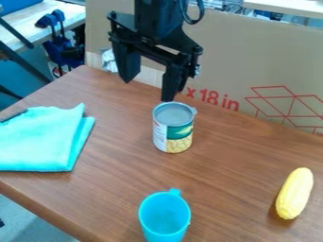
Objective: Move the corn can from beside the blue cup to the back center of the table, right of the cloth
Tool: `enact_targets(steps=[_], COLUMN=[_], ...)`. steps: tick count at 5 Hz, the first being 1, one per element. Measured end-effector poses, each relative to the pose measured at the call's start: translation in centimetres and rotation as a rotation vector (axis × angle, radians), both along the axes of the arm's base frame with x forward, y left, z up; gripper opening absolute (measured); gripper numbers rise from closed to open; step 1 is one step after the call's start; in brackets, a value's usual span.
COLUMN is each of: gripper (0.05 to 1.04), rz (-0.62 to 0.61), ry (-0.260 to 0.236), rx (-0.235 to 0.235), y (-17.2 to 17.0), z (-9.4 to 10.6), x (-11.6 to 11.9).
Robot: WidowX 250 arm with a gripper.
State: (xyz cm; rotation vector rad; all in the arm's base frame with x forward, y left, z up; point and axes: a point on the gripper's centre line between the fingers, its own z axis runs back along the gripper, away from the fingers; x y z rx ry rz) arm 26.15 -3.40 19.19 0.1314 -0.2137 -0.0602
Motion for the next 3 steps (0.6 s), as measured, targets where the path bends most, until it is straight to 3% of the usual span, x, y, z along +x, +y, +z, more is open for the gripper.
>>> enact_targets(steps=[3], gripper=[1.001], rz=[0.004], ry=[-0.002], rx=[0.0], y=[-0.09], z=[0.14], x=[-0.19])
